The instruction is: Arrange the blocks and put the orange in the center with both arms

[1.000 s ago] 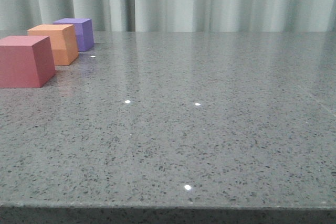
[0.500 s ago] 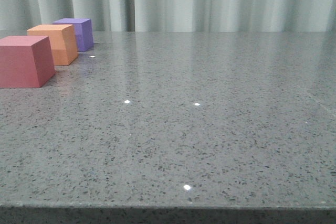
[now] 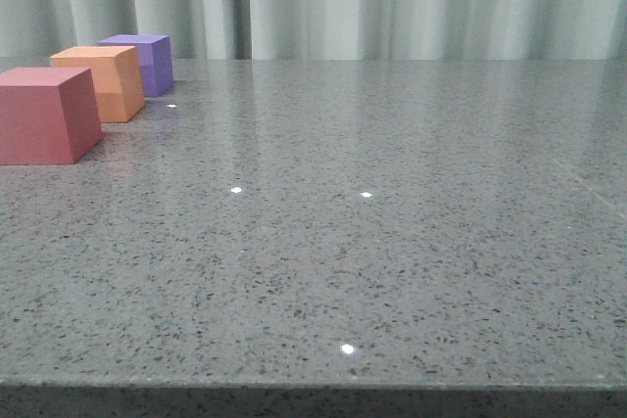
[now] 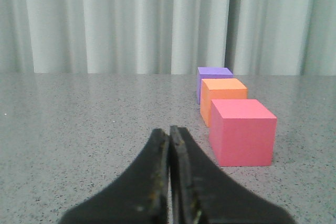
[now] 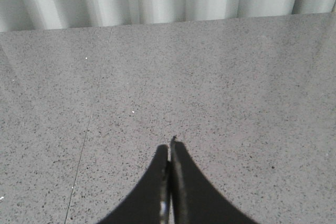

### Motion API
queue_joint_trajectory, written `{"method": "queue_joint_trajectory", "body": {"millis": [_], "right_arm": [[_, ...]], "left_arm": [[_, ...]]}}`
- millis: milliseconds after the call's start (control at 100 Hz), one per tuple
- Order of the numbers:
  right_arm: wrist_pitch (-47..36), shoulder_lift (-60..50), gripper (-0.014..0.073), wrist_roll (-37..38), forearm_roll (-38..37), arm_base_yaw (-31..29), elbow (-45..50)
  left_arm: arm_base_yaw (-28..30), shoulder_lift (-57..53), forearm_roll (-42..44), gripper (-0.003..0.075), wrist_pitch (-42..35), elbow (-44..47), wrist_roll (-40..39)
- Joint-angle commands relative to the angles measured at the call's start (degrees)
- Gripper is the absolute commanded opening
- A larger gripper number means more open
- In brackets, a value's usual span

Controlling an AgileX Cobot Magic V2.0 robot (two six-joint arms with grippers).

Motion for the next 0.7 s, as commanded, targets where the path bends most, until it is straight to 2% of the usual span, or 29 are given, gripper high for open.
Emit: {"method": "queue_joint_trajectory", "body": {"millis": [0,340,600,690], "right_arm": [[-3.92,-1.86,-0.0069,-0.48,-0.87,-0.18,-1.21],[-12.07,-19.32,-0.0069,-0.43,-0.87,2.69,13.64],[-13.25,-35.43,-0.0069,-0.43,0.03,2.69,24.31],[-14.74,-36.26,-0.0069,-0.43,0.78,2.69,26.87]], "left_arm": [[0.11,-2.13,0.06,-0.002,-4.65,2.43,0.07],[0.11,-2.13,0.06,-0.002,-4.65,2.43,0.07],[0.11,-2.13,0.06,-0.002,-4.65,2.43,0.07],[0.11,-2.13,0.06,-0.002,-4.65,2.43,0.07]]}}
